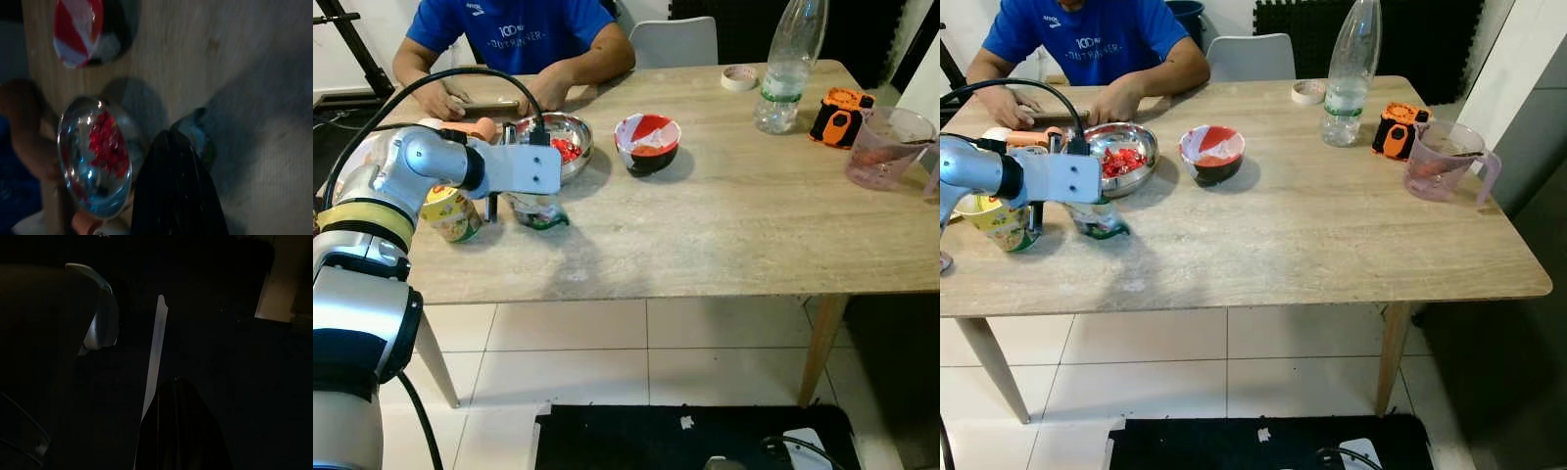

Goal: Restocking fridge

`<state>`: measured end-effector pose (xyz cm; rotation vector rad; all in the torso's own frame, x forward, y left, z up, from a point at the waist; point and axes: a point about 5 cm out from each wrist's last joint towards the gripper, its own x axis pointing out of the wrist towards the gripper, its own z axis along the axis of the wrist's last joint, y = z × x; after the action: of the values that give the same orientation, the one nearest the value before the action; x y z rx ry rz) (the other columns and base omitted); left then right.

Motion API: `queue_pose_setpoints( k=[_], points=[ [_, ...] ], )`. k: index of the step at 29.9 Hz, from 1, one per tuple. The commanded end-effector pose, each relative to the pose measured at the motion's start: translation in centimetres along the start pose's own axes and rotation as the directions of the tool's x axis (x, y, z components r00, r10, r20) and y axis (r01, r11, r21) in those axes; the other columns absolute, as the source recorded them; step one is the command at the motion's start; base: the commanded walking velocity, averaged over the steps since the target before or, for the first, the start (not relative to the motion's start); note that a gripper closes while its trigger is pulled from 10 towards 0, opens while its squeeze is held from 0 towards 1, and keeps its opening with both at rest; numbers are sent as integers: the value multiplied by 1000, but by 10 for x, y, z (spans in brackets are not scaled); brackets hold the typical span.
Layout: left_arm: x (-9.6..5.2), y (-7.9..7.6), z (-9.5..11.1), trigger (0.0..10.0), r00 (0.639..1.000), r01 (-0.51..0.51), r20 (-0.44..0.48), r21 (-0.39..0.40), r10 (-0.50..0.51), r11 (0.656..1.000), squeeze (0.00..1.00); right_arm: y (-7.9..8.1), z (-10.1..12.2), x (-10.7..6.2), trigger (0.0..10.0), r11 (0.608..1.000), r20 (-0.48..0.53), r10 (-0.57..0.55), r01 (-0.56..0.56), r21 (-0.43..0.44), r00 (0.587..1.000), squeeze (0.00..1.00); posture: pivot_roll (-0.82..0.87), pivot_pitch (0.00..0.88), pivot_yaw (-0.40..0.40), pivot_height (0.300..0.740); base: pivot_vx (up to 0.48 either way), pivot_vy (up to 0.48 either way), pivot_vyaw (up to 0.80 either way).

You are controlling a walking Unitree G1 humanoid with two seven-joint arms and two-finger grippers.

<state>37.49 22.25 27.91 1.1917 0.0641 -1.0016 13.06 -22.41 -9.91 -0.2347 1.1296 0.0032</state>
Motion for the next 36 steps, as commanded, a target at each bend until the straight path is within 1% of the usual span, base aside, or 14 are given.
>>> queue_pose_setpoints(
  k=[1, 4, 8, 10, 14, 19, 23, 25, 26, 28, 29, 33, 35, 36],
  points=[
    [2, 1, 8, 0, 997, 5, 82, -14, -4, 1000, 0, 1, -3, 0, 10000, 1000, -13, 4, -4, 20, 1000, 0, -35, 89, 44, 740, 0, 0, 0],
    [-5, 9, 28, 0, 958, 18, 287, -66, 2, 998, 0, -8, 1, 0, 10000, 998, 3, -25, 25, 60, 1000, 0, -31, 86, 40, 740, 0, 0, 0],
    [-8, 11, 34, 0, 932, 26, 361, -87, 7, 996, 0, -16, 6, -1, 10000, 994, 27, -49, 46, 103, 998, 0, -29, 88, 39, 740, 0, 0, 0],
    [-12, 11, 39, 0, 895, 35, 445, -118, 21, 992, 0, -39, 15, -3, 10000, 975, 73, -110, 93, 204, 991, 0, -36, 90, 41, 740, 0, 0, 0],
    [-14, 11, 39, 0, 881, 36, 473, -130, 30, 991, 0, -50, 20, -5, 10000, 965, 118, -96, 63, 254, 988, 0, -37, 92, 40, 740, 0, 0, 0],
    [-13, 8, 37, 0, 874, 34, 484, -140, 39, 990, 0, -57, 31, -8, 10000, 960, 223, 46, -105, 260, 974, 0, -46, 97, 36, 740, 0, 0, 0],
    [-11, 4, 39, 0, 855, 40, 516, -154, 46, 987, 0, -59, 48, -14, 10000, 921, 344, 240, -325, 214, 908, 0, -46, 97, 36, 740, 0, 0, 0],
    [-8, 2, 43, 0, 840, 48, 541, -159, 46, 986, 0, -59, 59, -22, 10000, 856, 401, 430, -506, 103, 809, 0, -50, 99, 34, 740, 0, 0, 0],
    [-8, 2, 43, 0, 840, 48, 541, -159, 46, 986, 0, -59, 59, -22, 10000, 856, 401, 430, -506, 103, 809, 0, -50, 99, 34, 740, 0, 0, 0],
    [-6, 0, 45, 0, 832, 57, 554, -159, 41, 986, 0, -58, 64, -31, 10000, 770, 406, 584, -638, -2, 703, 0, -51, 101, 35, 740, 0, 0, 0],
    [-6, 0, 45, 0, 832, 57, 554, -159, 41, 986, 0, -58, 64, -31, 10000, 770, 406, 584, -638, -2, 703, 0, -51, 101, 35, 740, 0, 0, 0],
    [-2, -1, 48, 0, 831, 66, 555, -146, 27, 987, 0, -51, 87, -62, 10000, 528, 356, 831, -806, -268, 427, 0, -54, 107, 39, 740, 0, 0, 0],
    [-1, 0, 49, 0, 831, 65, 556, -143, 26, 988, 0, -48, 107, -83, 10000, 446, 386, 871, -819, -360, 304, 0, -57, 108, 43, 740, 0, 0, 0],
    [-1, 0, 49, 0, 831, 65, 556, -143, 26, 988, 0, -48, 107, -83, 10000, 446, 386, 871, -819, -360, 304, 0, -57, 108, 43, 740, 0, 0, 0]
  ],
)
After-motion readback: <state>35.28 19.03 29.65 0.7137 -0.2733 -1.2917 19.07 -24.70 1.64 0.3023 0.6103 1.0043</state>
